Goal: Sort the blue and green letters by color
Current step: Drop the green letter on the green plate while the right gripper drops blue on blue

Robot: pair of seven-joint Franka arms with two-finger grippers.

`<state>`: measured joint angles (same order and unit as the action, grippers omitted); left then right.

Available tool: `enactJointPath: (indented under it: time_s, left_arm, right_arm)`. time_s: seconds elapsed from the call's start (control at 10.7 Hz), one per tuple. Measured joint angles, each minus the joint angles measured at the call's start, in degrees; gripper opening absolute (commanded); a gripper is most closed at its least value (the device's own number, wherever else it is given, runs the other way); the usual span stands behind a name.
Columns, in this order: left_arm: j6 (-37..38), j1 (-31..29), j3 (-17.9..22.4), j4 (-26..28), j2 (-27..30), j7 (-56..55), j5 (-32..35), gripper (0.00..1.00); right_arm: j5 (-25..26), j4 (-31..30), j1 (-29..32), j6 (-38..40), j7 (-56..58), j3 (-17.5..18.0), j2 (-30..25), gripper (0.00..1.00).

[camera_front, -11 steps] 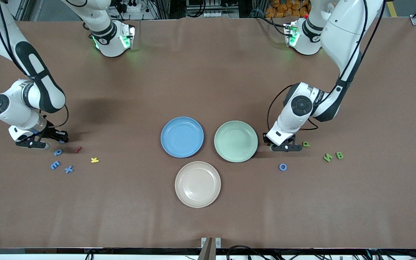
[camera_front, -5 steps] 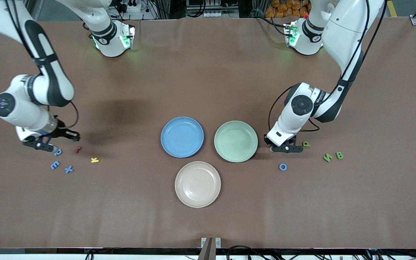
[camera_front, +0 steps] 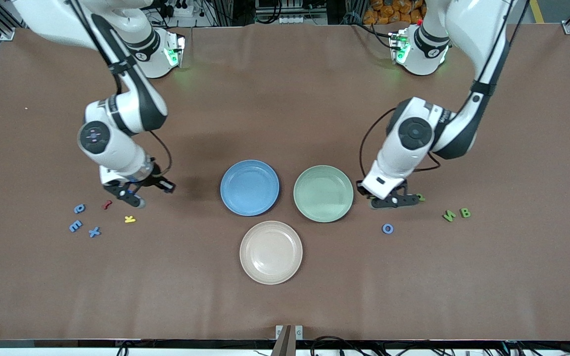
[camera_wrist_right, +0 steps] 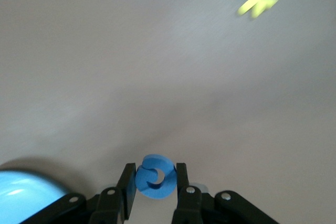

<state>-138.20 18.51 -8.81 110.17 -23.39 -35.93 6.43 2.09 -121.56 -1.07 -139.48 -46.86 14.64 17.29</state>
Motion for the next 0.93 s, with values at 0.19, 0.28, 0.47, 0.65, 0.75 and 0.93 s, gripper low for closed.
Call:
enactJointPath:
  time_s: [0.19, 0.28, 0.47, 0.65, 0.75, 0.93]
  left_arm:
    - [1.42, 4.73, -0.09, -2.04, -0.68, -7.89, -0.36, 0.20]
    - [1.52, 6.66, -0.08, -3.00, -1.53, -10.95, -1.00, 0.20]
    - [1.53, 8.54, -0.03, -5.51, -4.12, -15.08, -1.48, 0.61]
    - [1.53, 8.57, 0.12, -8.22, -7.20, -16.08, -1.49, 1.00]
    - [1.53, 8.54, 0.20, -8.93, -8.07, -16.10, -1.49, 1.00]
    - [1.54, 8.17, 0.40, -9.54, -8.33, -16.12, -1.49, 1.00]
  right_arm:
    - [0.00, 2.92, -5.63, -0.01, -10.51, 1.02, 1.87, 0.00]
    - [0.06, 4.63, -8.57, -0.01, -14.96, 1.09, 3.28, 0.00]
    - [0.14, 7.81, -13.32, -0.07, -22.04, 1.03, 6.50, 0.19]
    - [0.51, 10.58, -16.01, -0.12, -25.83, 0.56, 9.70, 0.81]
    - [0.82, 11.40, -16.19, -0.12, -26.35, 0.37, 10.66, 1.00]
    - [1.53, 12.18, -15.29, 0.20, -26.50, -0.50, 11.06, 1.00]
